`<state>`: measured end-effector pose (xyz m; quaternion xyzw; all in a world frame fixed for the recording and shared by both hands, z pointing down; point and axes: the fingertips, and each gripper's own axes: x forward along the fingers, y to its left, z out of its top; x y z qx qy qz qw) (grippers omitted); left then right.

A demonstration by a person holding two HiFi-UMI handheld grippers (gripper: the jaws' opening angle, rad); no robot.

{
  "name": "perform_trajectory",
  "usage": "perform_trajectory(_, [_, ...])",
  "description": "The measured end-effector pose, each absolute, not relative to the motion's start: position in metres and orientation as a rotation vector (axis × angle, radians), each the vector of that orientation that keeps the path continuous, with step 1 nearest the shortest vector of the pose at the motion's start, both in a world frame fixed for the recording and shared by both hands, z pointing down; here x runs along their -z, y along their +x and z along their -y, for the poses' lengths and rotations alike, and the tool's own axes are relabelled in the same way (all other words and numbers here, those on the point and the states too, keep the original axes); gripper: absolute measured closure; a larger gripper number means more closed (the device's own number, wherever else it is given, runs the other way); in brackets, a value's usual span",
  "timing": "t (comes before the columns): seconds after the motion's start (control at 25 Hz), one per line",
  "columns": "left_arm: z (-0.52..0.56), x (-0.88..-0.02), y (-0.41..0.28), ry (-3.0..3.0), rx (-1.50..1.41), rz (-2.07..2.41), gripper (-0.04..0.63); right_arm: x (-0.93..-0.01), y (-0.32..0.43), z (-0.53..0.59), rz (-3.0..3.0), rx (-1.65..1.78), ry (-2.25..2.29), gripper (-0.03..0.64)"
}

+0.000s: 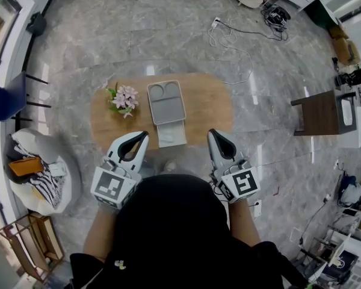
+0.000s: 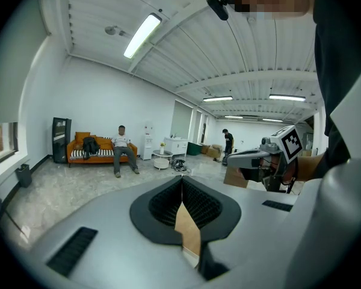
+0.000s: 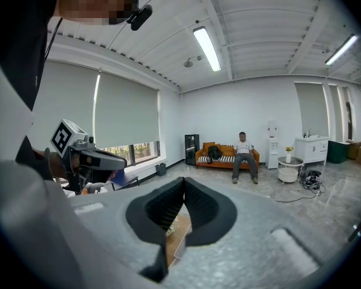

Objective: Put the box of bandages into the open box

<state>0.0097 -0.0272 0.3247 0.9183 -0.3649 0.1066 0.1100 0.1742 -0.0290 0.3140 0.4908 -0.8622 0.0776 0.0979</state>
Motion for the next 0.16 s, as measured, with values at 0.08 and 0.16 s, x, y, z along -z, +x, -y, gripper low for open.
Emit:
perform_trajectory(0.08, [0.0268, -0.3258, 0.0086, 2.680, -0.310, 1.073, 0.584, -0.3138, 0.1720, 0.0296, 2.559, -0.230, 1.451, 0.617])
perform_trajectory(0.16, [0.0266, -0.3282, 0.0069, 2.694, -0.312, 1.069, 0.584, -0.3139, 0.1702, 0.0304, 2.563, -0.223, 1.451, 0.617])
